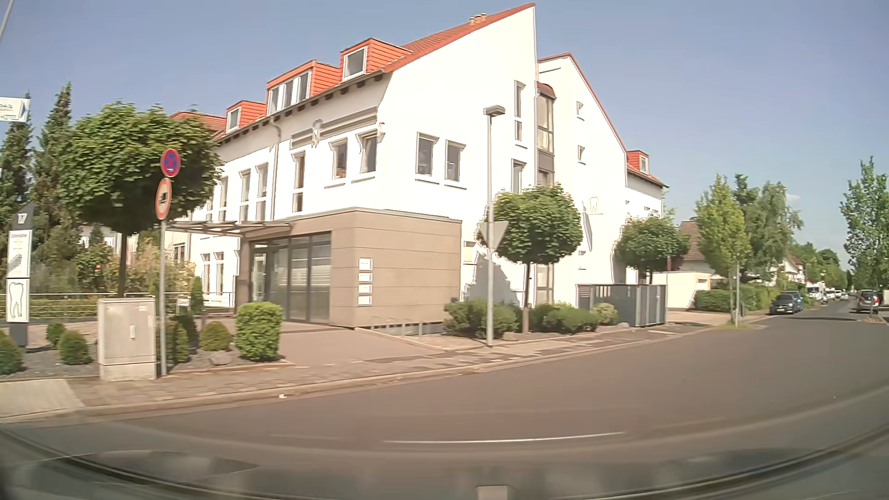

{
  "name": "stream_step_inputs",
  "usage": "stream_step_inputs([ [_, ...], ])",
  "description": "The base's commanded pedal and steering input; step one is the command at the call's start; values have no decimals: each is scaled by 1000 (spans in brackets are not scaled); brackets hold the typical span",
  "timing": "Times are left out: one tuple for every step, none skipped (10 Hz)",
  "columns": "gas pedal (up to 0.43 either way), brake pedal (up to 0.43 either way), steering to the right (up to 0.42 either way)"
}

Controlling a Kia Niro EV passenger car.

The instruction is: Follow the waypoints while adhering to traffic rules and regulations

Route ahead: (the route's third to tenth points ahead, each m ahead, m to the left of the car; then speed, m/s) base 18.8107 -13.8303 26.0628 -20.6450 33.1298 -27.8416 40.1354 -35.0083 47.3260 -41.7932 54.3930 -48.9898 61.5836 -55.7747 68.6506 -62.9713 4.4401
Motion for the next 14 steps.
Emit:
stream_step_inputs([
  [280,0,566],
  [299,0,560],
  [311,0,551],
  [311,0,540],
  [311,0,523],
  [311,0,501],
  [311,0,472],
  [311,0,429],
  [299,0,386],
  [299,0,342],
  [299,0,285],
  [299,0,238],
  [299,0,186],
  [299,0,143],
])
